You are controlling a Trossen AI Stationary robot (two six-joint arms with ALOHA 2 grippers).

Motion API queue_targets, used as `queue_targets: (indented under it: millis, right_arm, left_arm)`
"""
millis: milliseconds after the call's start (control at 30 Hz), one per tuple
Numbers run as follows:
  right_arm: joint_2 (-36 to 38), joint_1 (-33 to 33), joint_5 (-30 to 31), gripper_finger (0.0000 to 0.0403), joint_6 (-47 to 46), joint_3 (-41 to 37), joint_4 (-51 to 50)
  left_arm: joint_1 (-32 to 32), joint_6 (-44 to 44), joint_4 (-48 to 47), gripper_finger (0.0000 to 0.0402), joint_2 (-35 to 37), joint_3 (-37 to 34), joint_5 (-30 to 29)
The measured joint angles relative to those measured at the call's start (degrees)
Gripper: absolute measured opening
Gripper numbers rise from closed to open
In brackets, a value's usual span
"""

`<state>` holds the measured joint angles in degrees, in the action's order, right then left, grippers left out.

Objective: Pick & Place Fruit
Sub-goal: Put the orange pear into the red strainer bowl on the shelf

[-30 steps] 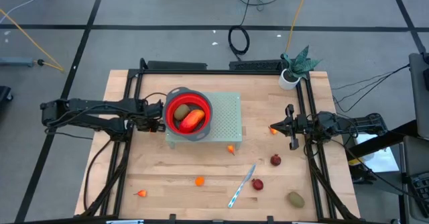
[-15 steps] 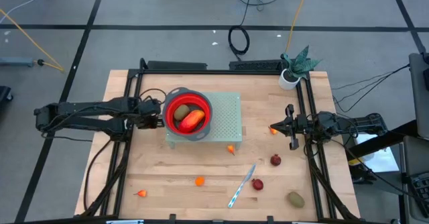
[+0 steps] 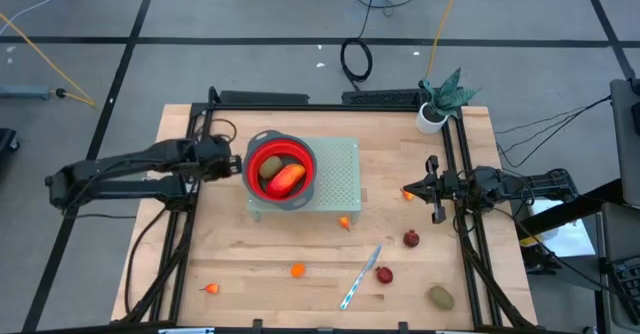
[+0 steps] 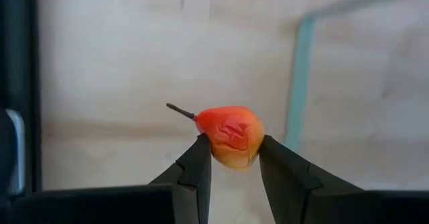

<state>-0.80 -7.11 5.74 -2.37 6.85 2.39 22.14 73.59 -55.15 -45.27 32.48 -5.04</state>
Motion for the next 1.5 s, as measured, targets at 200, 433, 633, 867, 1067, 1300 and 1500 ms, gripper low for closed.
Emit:
queue_targets:
  millis: [200,433,633,867,1067,1300,1500]
  right_arm:
    - [0.0,0.0,0.0,0.0,0.0,0.0,0.0]
    - [0.0,0.0,0.0,0.0,0.0,0.0,0.0]
    - [0.0,0.0,0.0,0.0,0.0,0.0,0.0]
    - [0.0,0.0,0.0,0.0,0.0,0.0,0.0]
    - [0.0,0.0,0.0,0.0,0.0,0.0,0.0]
    - [0.0,0.0,0.0,0.0,0.0,0.0,0.0]
    - [0.0,0.0,0.0,0.0,0.0,0.0,0.0]
  left_arm:
    - [3.0,-2.6,-2.4,0.0103,0.1,6.9,-8.6]
    - [6.6,-7.2,-2.3,0.0103,0.0,14.5,-15.0]
    - [7.8,-10.9,-1.6,0.0104,0.0,20.8,-18.3]
    - [7.3,-13.3,2.4,0.0104,0.0,25.4,-18.5]
    - [6.1,-18.7,13.8,0.0104,-0.1,25.6,-10.6]
    - [4.6,-23.5,23.5,0.0104,-0.1,25.6,2.4]
    - [2.1,-29.3,31.0,0.0104,-0.1,25.6,11.9]
